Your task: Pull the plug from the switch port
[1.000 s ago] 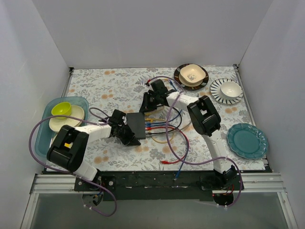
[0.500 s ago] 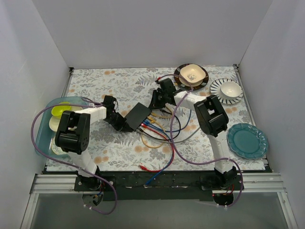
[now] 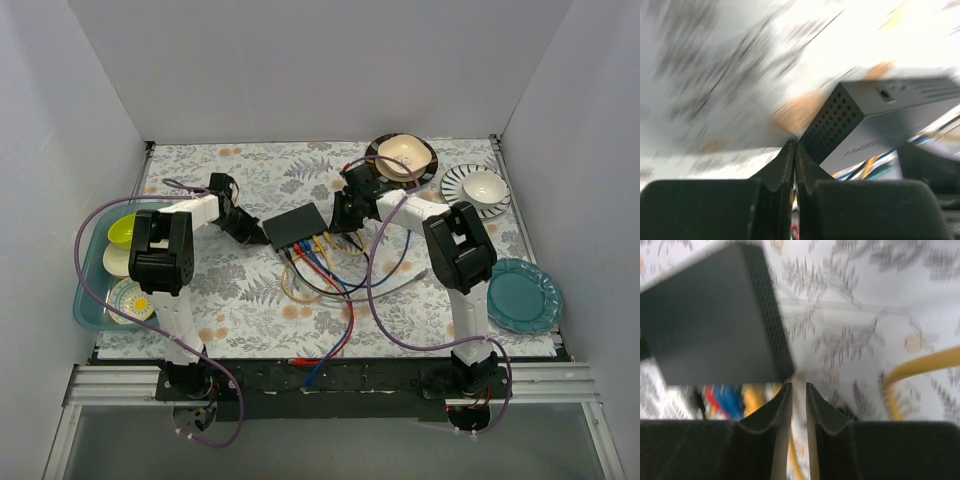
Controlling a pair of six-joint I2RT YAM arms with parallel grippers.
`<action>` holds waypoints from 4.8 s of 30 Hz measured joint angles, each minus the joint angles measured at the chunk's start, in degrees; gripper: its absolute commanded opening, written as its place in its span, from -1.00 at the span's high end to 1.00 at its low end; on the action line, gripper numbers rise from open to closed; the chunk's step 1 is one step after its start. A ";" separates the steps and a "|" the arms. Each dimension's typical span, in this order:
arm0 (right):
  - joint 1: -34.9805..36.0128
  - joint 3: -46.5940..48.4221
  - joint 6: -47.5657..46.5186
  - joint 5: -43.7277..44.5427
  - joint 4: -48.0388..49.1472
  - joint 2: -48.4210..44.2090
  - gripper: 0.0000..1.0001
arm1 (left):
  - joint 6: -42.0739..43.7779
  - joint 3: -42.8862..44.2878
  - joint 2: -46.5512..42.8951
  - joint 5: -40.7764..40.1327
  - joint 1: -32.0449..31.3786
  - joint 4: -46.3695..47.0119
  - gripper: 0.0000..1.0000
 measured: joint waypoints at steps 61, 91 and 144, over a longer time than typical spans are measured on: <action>5.18 -23.39 7.91 3.19 -5.33 -25.07 0.46 | 2.80 -9.11 -17.86 -9.25 -1.22 6.97 0.93; -6.78 -1.97 4.13 -1.29 -8.83 -1.88 0.63 | 2.16 -14.73 -11.13 -3.26 -2.89 12.46 0.72; 2.38 -29.07 -4.98 21.31 -11.58 -47.67 -0.97 | -0.87 -10.47 -26.12 -24.55 -6.21 4.15 -0.96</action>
